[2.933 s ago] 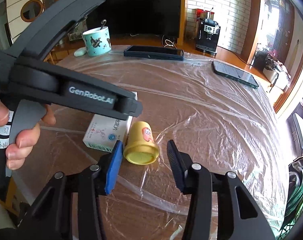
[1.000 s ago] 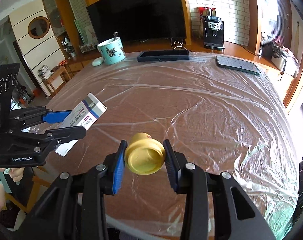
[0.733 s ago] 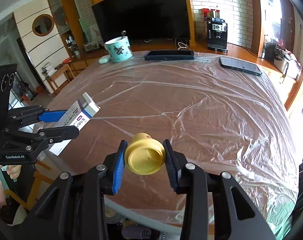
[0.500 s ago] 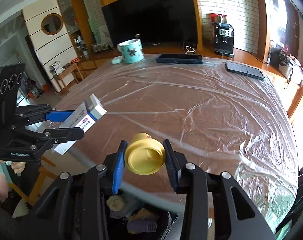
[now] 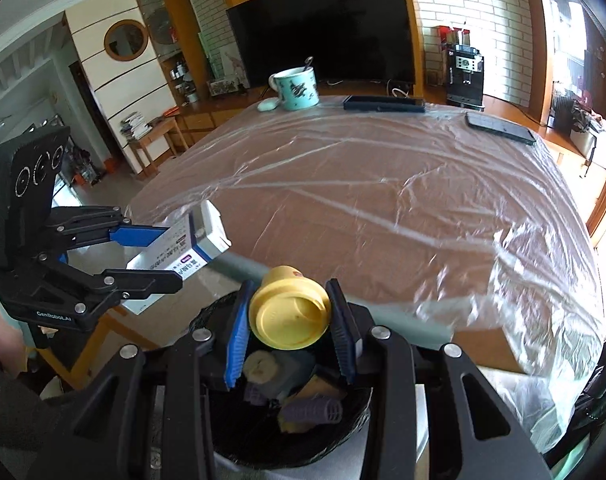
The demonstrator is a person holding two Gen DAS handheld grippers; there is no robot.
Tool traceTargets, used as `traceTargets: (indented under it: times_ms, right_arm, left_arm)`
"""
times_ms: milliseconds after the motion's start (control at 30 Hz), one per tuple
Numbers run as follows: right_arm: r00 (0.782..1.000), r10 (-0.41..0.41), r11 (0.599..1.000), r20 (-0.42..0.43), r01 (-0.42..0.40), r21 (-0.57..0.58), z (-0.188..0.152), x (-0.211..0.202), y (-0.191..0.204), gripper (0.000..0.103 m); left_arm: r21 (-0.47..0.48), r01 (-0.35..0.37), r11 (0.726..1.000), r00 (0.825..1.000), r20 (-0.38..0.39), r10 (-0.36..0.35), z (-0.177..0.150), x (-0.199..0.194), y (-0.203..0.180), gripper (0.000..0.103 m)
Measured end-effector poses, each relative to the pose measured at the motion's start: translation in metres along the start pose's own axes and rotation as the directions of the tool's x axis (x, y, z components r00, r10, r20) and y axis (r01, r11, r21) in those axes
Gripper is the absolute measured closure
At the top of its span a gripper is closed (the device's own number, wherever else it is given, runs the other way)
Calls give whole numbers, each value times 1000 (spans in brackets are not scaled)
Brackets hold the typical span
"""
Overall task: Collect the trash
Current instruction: 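Carry the white medicine box and yellow cup over the black trash bin, then open both grippers to drop the medicine box and yellow cup into the bin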
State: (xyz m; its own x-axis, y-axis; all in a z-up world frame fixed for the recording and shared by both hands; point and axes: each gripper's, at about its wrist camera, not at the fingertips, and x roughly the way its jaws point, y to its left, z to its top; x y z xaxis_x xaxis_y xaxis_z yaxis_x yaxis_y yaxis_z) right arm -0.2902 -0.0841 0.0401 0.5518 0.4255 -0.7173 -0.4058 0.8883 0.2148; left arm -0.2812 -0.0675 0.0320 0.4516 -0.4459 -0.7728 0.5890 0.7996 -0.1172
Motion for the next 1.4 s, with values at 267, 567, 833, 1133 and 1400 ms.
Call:
traceTargets:
  times_ms: [267,567,833,1133,1400]
  right_arm:
    - [998,3,1000,-62,-5,-18,-27,5,12,66]
    - [988,-28,1000,-153,27,-9,-52,38,12,66]
    - [982,-54,998,-181,59,22,-63,56,6,66]
    - [974,-68,996,-214,80,49,-75,75,0,66]
    - [961,-71,996,-268,83,36,-87,89,0,66]
  left_arm:
    - [32,33,999,997,-71,-31,-28,9,-16,51]
    - [40,21,999,988,-151,-15,-50,40,-22,51]
    - [34,-4,999,982,-189,11,-56,67,-17,51]
    - [36,-27,999,972,-231,35,-61,93,-11,51]
    - [54,-60,997,959,-273,73,-69,109,-9,48]
